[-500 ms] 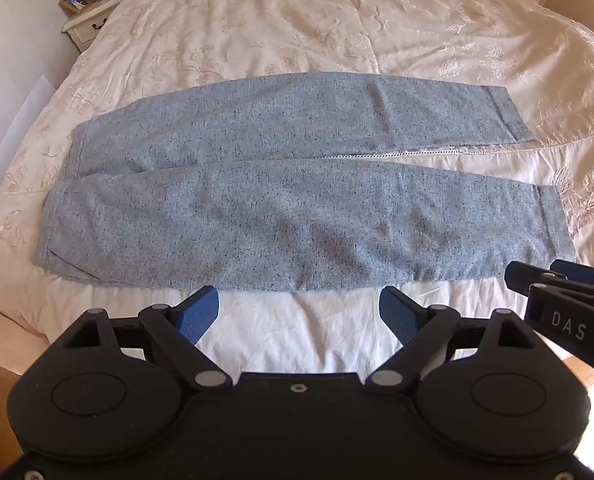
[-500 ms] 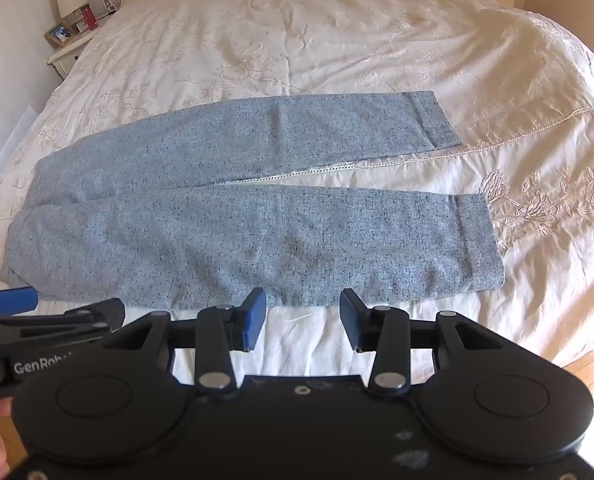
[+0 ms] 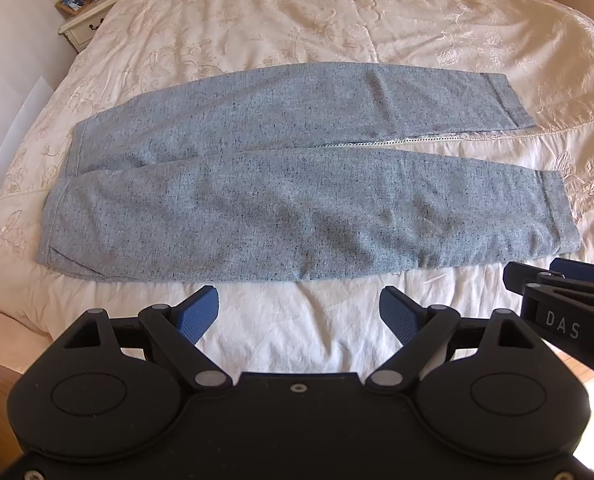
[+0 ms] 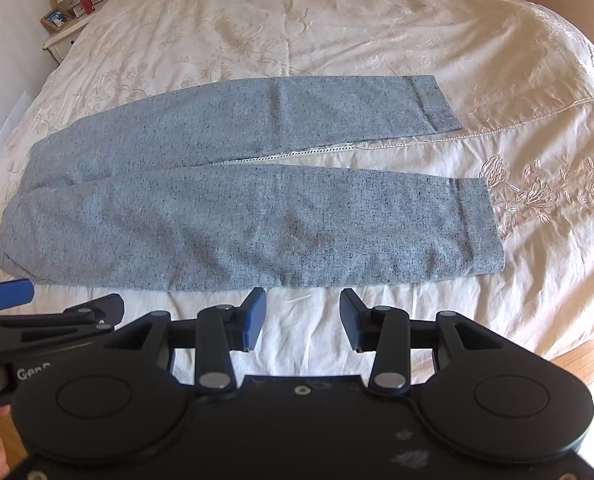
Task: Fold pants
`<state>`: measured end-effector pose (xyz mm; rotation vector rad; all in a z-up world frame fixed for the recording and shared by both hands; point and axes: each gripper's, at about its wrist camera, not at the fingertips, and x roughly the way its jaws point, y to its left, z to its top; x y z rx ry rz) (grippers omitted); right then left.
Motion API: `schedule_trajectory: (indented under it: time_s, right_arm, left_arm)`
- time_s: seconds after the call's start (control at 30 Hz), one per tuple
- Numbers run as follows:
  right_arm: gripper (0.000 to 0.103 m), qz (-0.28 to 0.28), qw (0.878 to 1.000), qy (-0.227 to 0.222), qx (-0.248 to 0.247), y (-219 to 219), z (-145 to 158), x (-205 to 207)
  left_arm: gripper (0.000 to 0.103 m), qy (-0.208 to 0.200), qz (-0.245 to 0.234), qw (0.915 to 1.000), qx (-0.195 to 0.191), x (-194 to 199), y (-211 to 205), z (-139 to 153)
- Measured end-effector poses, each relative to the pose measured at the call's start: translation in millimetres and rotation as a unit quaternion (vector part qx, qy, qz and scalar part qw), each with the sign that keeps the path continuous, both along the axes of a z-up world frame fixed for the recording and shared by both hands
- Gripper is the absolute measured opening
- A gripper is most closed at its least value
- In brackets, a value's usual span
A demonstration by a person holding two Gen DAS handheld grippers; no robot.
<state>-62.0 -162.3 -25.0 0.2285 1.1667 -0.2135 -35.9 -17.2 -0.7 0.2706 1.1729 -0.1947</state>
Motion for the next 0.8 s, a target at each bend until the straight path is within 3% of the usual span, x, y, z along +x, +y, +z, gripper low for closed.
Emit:
schedule_trajectory:
  time_s: [0.37, 0.8]
  right_arm:
    - [0.043, 0.008, 0.999, -0.036, -0.017, 1.9, -2.1, -5.5]
    - [0.043, 0.01, 1.0, -0.017, -0.009, -0.1, -2.5, -3.6]
  left_arm:
    - [0.089, -0.003, 0.001, 1.0, -0.001, -3.4, 3.7, -1.4]
    - [0.089, 0.003, -0.005, 0.9999, -0.008, -1.4, -0.3, -2.7]
